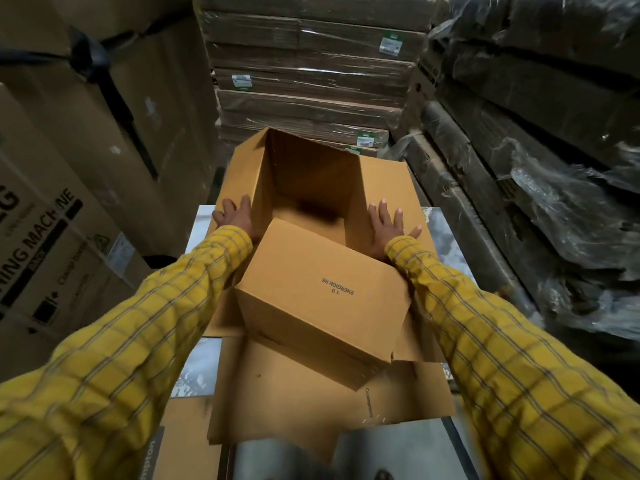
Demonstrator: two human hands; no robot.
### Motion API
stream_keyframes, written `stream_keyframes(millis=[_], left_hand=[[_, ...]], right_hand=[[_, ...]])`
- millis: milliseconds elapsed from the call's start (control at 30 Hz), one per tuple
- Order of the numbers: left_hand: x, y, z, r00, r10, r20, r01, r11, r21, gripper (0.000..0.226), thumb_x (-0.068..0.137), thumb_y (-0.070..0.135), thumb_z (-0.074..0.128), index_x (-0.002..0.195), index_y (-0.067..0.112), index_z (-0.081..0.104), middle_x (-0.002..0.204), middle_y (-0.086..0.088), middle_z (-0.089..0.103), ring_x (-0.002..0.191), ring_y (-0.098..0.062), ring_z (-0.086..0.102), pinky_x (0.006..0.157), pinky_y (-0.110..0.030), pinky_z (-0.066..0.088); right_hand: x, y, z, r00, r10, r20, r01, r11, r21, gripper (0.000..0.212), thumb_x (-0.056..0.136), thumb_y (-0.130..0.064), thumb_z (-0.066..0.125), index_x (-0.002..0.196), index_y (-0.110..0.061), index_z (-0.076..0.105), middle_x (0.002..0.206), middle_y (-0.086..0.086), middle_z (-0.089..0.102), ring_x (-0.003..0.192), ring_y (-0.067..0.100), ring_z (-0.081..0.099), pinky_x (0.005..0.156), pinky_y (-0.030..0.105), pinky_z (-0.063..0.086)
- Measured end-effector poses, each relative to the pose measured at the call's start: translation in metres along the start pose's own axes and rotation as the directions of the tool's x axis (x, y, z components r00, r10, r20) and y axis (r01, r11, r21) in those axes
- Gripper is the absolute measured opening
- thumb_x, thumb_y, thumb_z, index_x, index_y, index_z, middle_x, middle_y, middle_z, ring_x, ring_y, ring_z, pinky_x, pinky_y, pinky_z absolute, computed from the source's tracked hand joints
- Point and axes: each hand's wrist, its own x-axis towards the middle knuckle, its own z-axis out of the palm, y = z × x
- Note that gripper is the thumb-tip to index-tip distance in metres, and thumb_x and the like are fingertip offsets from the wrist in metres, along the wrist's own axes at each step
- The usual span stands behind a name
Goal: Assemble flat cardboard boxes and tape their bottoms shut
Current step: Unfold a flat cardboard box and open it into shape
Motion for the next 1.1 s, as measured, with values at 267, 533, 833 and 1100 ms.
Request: stream_keyframes(millis=[267,533,833,1100], left_hand=[[-0.023,-0.008,0.037,1.0,0.029,0.002,-0.029,0.999,-0.026,0.049,0.097,0.053,0.048,0.136,0.025,0.046,0.139,-0.019,0.037,0.132,-0.04,0.036,0.113,-0.051,0.03],[-0.038,0.005,0.035,0.997,0.052,-0.058,-0.059,0.99,-0.126,0.035,0.1,0.048,0.045,0.126,0.024,0.044,0.131,-0.015,0.036,0.12,-0.04,0.035,0.102,-0.052,0.034],[-0.017,0.047,0.007,0.995,0.045,0.085,-0.004,0.905,-0.425,0.068,0.1,0.064,0.021,0.144,0.019,0.046,0.154,-0.012,0.041,0.14,-0.036,0.037,0.119,-0.051,0.022],[-0.036,0.044,0.024,0.985,0.064,0.162,-0.028,0.976,-0.216,0.091,0.086,0.085,0.016,0.155,0.027,0.03,0.168,0.0,0.007,0.154,-0.024,0.005,0.121,-0.06,0.002]], right_hand=[[0.054,0.056,-0.021,0.998,0.056,0.034,-0.061,0.982,0.18,0.085,0.101,-0.012,0.05,0.16,-0.018,-0.011,0.167,0.002,-0.022,0.152,0.046,-0.006,0.118,0.067,0.013],[0.001,0.057,-0.037,0.998,-0.03,-0.048,0.045,0.93,0.365,0.08,0.101,-0.035,0.057,0.162,-0.018,0.008,0.169,0.003,-0.003,0.154,0.037,-0.002,0.123,0.051,0.011],[-0.102,0.051,-0.043,0.998,0.024,-0.053,0.04,0.389,0.92,0.085,0.081,-0.087,0.041,0.138,-0.027,0.059,0.136,-0.005,0.059,0.121,0.008,0.056,0.096,0.015,0.046],[-0.097,0.056,0.011,0.945,-0.164,-0.283,0.216,0.963,0.161,0.103,0.08,-0.081,0.054,0.157,-0.017,0.03,0.169,-0.001,0.009,0.156,0.023,-0.001,0.127,0.045,0.003]])
